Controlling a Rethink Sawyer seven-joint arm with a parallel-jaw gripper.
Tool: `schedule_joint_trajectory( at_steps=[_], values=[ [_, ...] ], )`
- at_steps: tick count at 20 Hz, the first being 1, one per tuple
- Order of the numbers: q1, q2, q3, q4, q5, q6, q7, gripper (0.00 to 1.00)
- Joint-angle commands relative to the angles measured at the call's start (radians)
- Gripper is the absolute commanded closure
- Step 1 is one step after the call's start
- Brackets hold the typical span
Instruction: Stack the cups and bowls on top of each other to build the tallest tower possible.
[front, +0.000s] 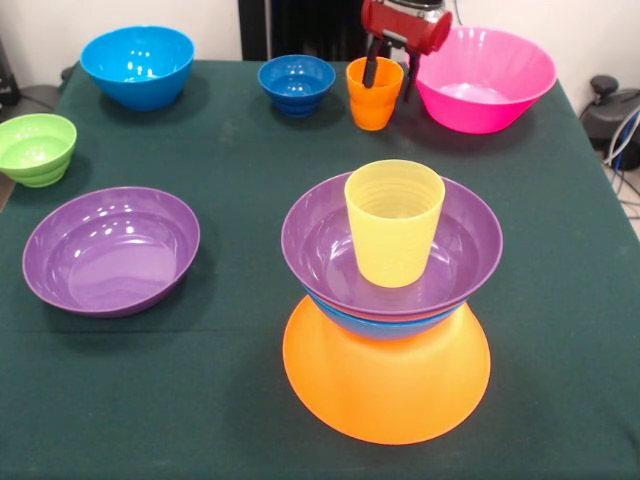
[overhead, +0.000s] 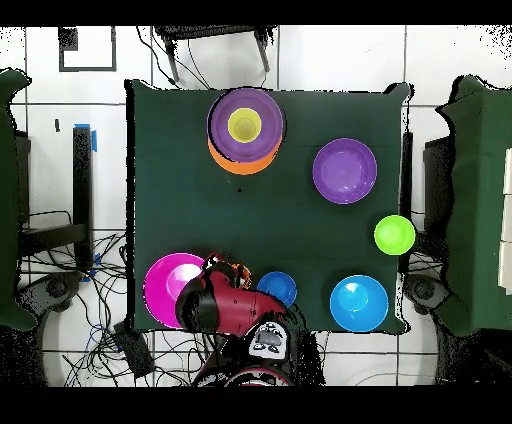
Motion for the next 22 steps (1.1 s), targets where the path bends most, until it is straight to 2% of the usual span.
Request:
schedule_joint_trajectory(
  at_steps=[1,10,22],
  values=[
    [-0.005,0.079,0.137,0.003,0.027,-0.078,0.2,0.0],
    [0.002,0.105,0.111,-0.014,0.028,-0.109,0.168,0.0],
    [0.024,0.08,0.105,0.017,0.077,-0.038,0.185,0.0]
  ],
)
